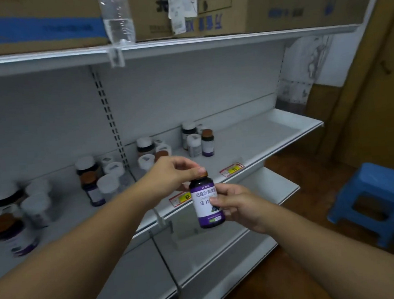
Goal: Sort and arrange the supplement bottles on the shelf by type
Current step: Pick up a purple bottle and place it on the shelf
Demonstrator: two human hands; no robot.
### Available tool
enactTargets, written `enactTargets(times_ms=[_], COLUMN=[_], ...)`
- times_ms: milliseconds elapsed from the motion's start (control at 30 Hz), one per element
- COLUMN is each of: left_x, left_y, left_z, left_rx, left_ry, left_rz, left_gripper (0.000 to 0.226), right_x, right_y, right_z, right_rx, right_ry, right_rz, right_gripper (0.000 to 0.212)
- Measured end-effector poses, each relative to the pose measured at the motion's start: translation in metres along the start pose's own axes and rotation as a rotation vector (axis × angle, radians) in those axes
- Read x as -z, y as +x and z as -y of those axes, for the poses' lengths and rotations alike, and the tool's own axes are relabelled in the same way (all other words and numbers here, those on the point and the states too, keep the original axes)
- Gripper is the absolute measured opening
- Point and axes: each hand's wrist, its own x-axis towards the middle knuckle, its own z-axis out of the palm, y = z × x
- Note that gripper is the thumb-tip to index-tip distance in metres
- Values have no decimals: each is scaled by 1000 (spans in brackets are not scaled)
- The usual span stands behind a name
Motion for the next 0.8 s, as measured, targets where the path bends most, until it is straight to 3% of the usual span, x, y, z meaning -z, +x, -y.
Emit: enactTargets(times_ms=[133,300,500,667,800], left_x=[-23,-25,-17,-18,-17], left_y=[37,88,153,199,219], left_z=[-12,-9,0,7,24], left_rx=[-5,19,16,-23,9], left_ry=[59,110,138,166,213], left_rz=[16,-16,-55,-235,-257], left_gripper=[35,20,27,26,26], right_x=[43,84,128,157,176], right_y=[6,42,107,154,183], right_z=[12,27,37,45,43], right_rx=[4,-3,17,71,123], right_ry=[-31,-108,-192,-259,-460], right_rz=[-44,-46,-56,-59,-66], right_gripper=[41,36,29,29,31])
